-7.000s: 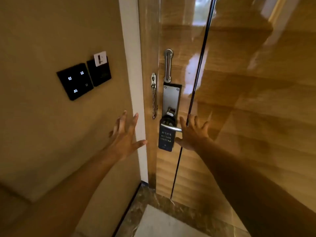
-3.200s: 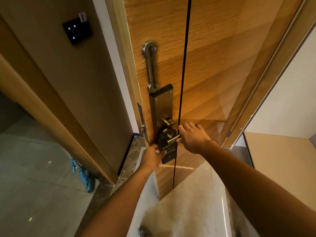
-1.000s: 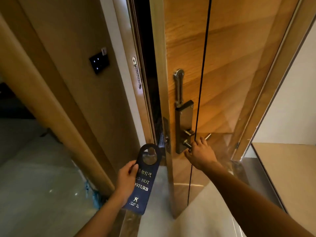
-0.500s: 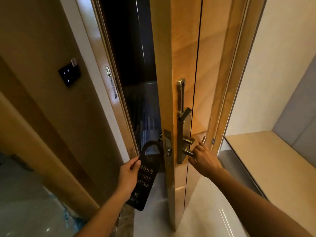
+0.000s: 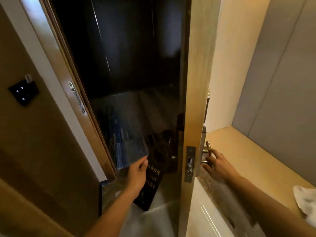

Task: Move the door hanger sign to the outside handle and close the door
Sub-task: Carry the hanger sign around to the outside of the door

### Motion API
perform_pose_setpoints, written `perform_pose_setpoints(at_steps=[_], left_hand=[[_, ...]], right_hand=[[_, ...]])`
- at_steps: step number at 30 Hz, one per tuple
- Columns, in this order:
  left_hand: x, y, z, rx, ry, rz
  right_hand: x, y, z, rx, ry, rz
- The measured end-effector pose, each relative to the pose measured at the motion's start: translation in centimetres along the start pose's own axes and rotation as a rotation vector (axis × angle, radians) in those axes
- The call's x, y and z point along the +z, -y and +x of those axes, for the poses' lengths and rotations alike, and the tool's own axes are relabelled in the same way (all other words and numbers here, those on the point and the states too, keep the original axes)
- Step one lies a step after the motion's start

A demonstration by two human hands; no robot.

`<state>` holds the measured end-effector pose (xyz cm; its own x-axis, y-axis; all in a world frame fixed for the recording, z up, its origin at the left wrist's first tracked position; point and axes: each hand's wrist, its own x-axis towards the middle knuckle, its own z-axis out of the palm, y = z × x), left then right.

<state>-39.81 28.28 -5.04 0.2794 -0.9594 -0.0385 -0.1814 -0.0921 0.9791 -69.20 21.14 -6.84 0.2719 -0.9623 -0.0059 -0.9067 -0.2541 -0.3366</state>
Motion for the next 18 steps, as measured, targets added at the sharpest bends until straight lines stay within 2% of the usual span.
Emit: perform_pose_setpoints(at_steps=[6,18], left_hand=[[4.0,-0.2,0.7,-0.016,0.061,0.007],[14.9,-1.2,4.9,-0.033,0.281,0.080]], right_hand=[[-2.5,-4.7,-1.6,0.153,0.043,0.064],[-5.4,-13.2,-2.7,0.395,-0.017,0.217]])
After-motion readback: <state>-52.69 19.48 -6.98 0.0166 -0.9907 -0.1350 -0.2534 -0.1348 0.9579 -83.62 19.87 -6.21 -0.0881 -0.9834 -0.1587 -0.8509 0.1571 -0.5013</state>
